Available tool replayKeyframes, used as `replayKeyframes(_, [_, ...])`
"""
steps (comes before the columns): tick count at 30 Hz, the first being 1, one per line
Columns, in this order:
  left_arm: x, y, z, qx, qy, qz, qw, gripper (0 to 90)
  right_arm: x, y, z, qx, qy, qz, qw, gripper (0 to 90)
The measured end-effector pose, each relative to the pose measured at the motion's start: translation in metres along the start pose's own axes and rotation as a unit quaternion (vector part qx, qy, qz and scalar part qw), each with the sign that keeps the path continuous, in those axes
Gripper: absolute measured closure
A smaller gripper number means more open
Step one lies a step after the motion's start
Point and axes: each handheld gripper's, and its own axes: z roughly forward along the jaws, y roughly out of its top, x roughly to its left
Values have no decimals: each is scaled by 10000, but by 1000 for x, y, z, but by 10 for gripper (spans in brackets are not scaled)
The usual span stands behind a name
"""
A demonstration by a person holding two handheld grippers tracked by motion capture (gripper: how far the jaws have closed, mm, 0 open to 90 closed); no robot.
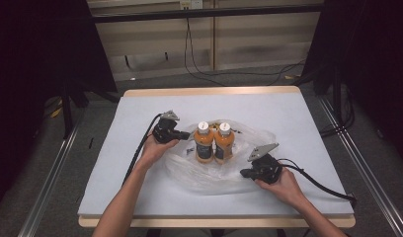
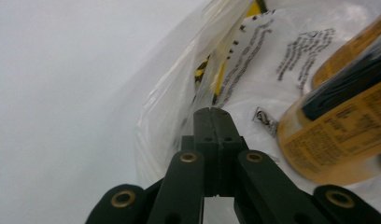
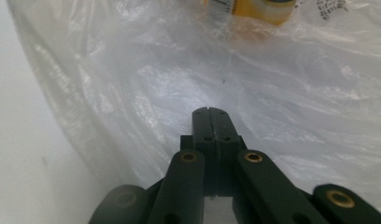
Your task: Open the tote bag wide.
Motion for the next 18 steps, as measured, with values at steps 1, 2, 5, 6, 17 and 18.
replayKeyframes(1, [0, 0, 0, 0, 0, 0, 10000, 900, 0, 0, 0, 0, 0, 0, 10000, 900])
replayKeyframes(2, [-3, 2, -2, -13, 8, 36, 10000, 900, -1, 0, 1, -16, -12, 29, 10000, 900])
replayKeyframes(5, [-9, 5, -7, -134, -22, 119, 9998, 900, -4, 2, 0, -70, -40, 63, 9999, 900])
replayKeyframes(6, [-13, 7, -12, -151, -7, 172, 9997, 900, -4, 2, -1, -129, -25, 64, 9999, 900])
replayKeyframes(17, [-39, 7, -44, -670, -86, 421, 9968, 846, -5, 4, -18, -845, -212, 86, 9962, 900])
replayKeyframes(18, [-43, 5, -50, -637, -37, 411, 9971, 824, -5, 4, -19, -896, -253, 97, 9956, 900])
